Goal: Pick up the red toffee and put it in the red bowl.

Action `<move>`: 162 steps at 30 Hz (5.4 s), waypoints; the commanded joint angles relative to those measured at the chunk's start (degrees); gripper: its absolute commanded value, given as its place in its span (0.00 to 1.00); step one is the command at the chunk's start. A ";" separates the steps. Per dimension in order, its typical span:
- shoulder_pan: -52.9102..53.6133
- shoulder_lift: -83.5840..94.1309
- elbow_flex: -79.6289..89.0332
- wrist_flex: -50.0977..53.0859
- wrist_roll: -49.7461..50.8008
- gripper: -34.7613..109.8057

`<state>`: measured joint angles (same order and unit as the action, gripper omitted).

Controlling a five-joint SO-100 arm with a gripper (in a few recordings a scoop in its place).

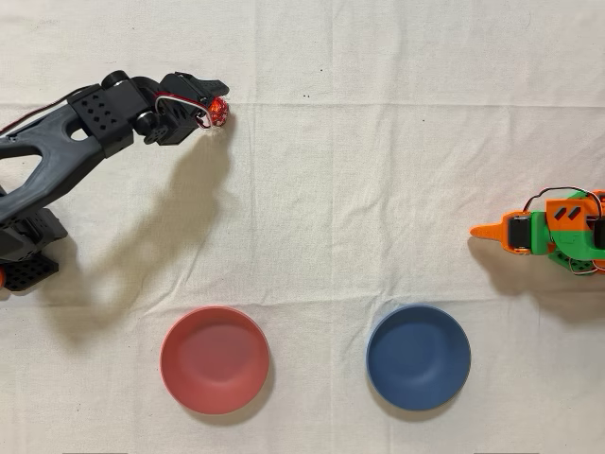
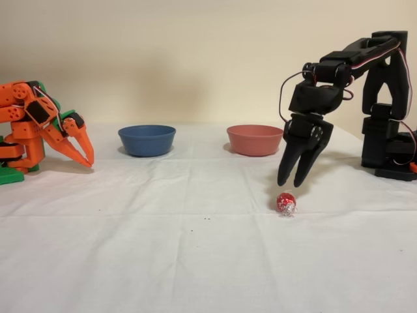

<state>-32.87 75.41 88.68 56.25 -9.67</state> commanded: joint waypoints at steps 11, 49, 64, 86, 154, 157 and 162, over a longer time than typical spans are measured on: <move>-0.88 -4.66 -6.68 -2.02 0.18 0.44; 0.26 -6.06 -3.78 -5.19 -1.23 0.31; 1.76 3.52 -0.09 -0.53 -1.14 0.31; 10.37 26.54 -2.99 16.61 -4.48 0.31; 68.55 18.54 0.88 2.11 -21.09 0.31; 68.64 18.90 1.58 1.93 -21.36 0.31; 68.82 19.16 2.29 1.58 -21.45 0.33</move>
<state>34.63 92.11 90.88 58.18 -30.67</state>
